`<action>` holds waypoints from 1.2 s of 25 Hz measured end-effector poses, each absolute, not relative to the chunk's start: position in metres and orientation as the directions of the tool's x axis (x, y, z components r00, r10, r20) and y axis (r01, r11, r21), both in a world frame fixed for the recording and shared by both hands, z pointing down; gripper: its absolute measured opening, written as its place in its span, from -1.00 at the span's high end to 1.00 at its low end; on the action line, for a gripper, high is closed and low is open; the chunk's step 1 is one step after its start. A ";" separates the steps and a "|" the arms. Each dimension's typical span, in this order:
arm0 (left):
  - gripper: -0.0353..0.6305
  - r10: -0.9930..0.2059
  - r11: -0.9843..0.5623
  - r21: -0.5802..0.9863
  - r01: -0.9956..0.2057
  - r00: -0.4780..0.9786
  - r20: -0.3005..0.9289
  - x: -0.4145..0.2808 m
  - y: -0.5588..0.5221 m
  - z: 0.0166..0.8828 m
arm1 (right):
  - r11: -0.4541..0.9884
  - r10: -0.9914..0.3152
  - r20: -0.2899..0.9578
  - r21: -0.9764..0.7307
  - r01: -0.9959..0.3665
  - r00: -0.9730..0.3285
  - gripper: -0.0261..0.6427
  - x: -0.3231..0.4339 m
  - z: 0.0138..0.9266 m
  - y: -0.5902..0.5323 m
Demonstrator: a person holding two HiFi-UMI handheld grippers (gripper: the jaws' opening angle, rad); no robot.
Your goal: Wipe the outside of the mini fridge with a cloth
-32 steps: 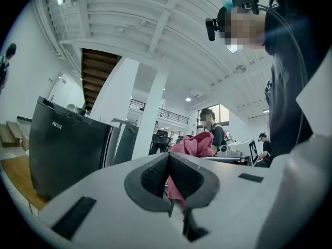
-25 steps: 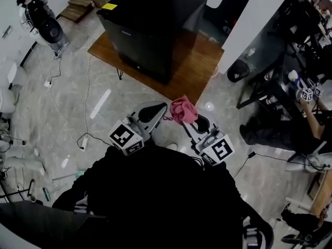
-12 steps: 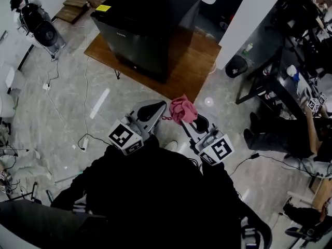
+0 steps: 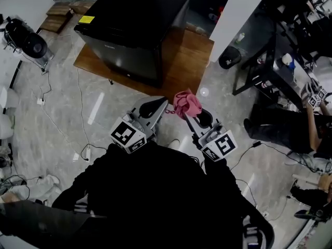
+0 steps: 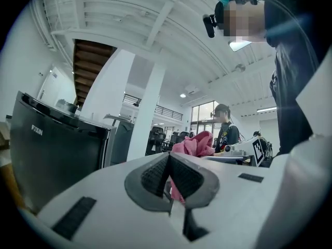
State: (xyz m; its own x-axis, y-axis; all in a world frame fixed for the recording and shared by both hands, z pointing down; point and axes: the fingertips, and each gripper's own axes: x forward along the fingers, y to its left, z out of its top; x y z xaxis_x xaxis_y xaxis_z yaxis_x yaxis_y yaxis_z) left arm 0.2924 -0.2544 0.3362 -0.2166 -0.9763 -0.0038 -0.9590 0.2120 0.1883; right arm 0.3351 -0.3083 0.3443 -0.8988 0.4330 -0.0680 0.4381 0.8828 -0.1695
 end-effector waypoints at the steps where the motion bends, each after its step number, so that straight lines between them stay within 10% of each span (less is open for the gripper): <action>1: 0.88 -0.980 0.195 0.191 -0.962 -0.201 -0.010 0.281 -0.257 0.333 | 0.891 0.417 -0.066 -0.167 0.422 -0.906 0.60 0.324 0.341 -0.310; 20: 0.88 -0.999 -0.041 0.233 -0.972 0.034 -0.033 0.218 -0.291 0.340 | 0.979 0.152 -0.028 -0.132 0.155 -0.988 0.59 0.231 0.341 -0.339; 30: 0.88 -0.994 0.099 0.293 -0.951 -0.107 -0.012 0.204 -0.381 0.340 | 0.955 0.244 -0.072 -0.154 0.252 -0.967 0.59 0.190 0.339 -0.438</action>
